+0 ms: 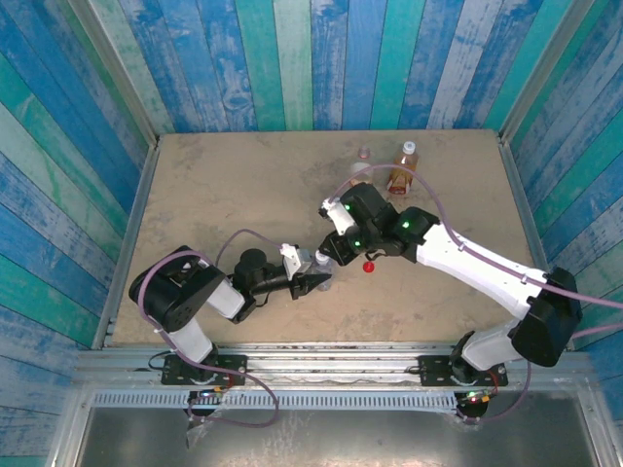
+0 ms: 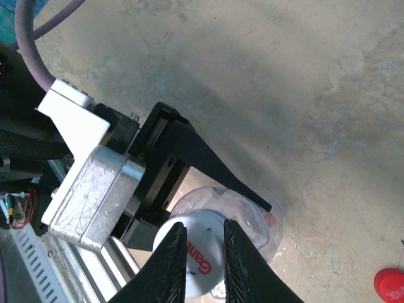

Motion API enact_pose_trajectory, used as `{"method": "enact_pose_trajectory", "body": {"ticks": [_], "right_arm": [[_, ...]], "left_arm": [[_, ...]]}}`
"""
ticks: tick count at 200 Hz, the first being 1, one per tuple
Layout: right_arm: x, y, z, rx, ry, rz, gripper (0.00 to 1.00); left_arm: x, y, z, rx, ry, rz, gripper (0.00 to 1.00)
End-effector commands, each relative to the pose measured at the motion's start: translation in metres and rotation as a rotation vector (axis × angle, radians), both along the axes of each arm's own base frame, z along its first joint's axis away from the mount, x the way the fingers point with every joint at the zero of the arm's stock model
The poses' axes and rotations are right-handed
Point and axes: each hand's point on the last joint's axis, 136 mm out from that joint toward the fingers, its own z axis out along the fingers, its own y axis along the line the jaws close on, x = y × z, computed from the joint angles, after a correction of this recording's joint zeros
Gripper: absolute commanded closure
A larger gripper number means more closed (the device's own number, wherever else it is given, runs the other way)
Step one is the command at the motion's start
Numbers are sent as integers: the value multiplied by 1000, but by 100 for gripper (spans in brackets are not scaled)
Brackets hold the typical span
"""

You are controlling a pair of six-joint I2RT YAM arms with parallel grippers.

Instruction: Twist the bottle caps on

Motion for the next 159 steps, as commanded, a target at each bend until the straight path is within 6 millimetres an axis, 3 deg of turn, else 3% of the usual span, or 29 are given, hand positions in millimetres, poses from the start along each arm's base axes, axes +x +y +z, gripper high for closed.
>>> {"method": "enact_pose_trajectory", "body": {"ticks": [1,47,57,75,97,135,159], "right_arm": [[-20,-12,-13,-22,86,-3,81],[-32,-11,0,60,99,12,82],[-28,-13,2,58,73,-6,80],[-14,-18,7,60,37,-60,67],[1,-15,12,94,32,-77,62],[12,4,4,81,73,2,71],[9,5,-3,80,98,11,79]], "left_arm": [[5,1,-3,12,45,30,54],[6,0,-6,22,40,24,54],[5,-1,-7,26,40,19,54],[5,-1,-7,25,38,13,54],[3,-1,-8,30,39,8,53],[4,1,-9,35,37,17,53],[5,0,-9,35,48,19,54]]}}
